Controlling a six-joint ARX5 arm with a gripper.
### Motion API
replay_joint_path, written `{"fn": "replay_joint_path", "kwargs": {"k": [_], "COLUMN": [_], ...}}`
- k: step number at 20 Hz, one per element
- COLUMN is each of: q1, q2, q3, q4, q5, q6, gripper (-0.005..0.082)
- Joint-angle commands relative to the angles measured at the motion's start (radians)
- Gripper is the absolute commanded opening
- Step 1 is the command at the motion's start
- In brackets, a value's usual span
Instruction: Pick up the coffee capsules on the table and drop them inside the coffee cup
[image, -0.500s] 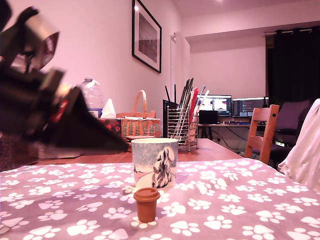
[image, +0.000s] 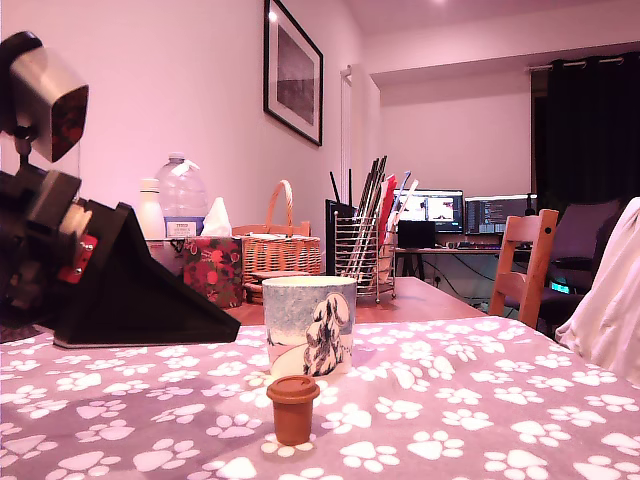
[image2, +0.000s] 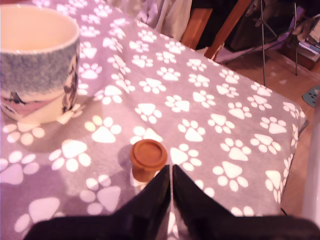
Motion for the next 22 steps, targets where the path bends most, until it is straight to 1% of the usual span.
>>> {"fn": "replay_joint_path", "kwargs": {"k": [1, 3, 4, 5, 8, 9, 10, 14, 17, 22], "q1": [-0.003, -0.003, -0.003, -0.003, -0.014, -0.023, -0.032, -0.076, -0.095, -0.101], "q2": [-0.008, -0.008, -0.008, -0.008, -0.008, -0.008, -0.008, -0.007, -0.006, 0.05], "q3": [-0.008, -0.008, -0.008, -0.008, -0.008, -0.008, -0.008, -0.006, 0.0, 0.05], "q4": [0.008, 0.008, 0.008, 0.008, 0.009, 0.011, 0.012, 0.012, 0.0, -0.048], "q5": [-0.002, -0.002, -0.002, -0.003, -0.018, -0.025, -0.033, -0.085, -0.13, -0.142], "q6": [-0.005, -0.005, -0.005, -0.005, -0.005, 0.002, 0.005, 0.026, 0.029, 0.032], "gripper": [-0.0017, 0.0012, 0.0061, 0.0152, 0.0459, 0.0531, 0.0555, 0.0555, 0.0555, 0.0554]}}
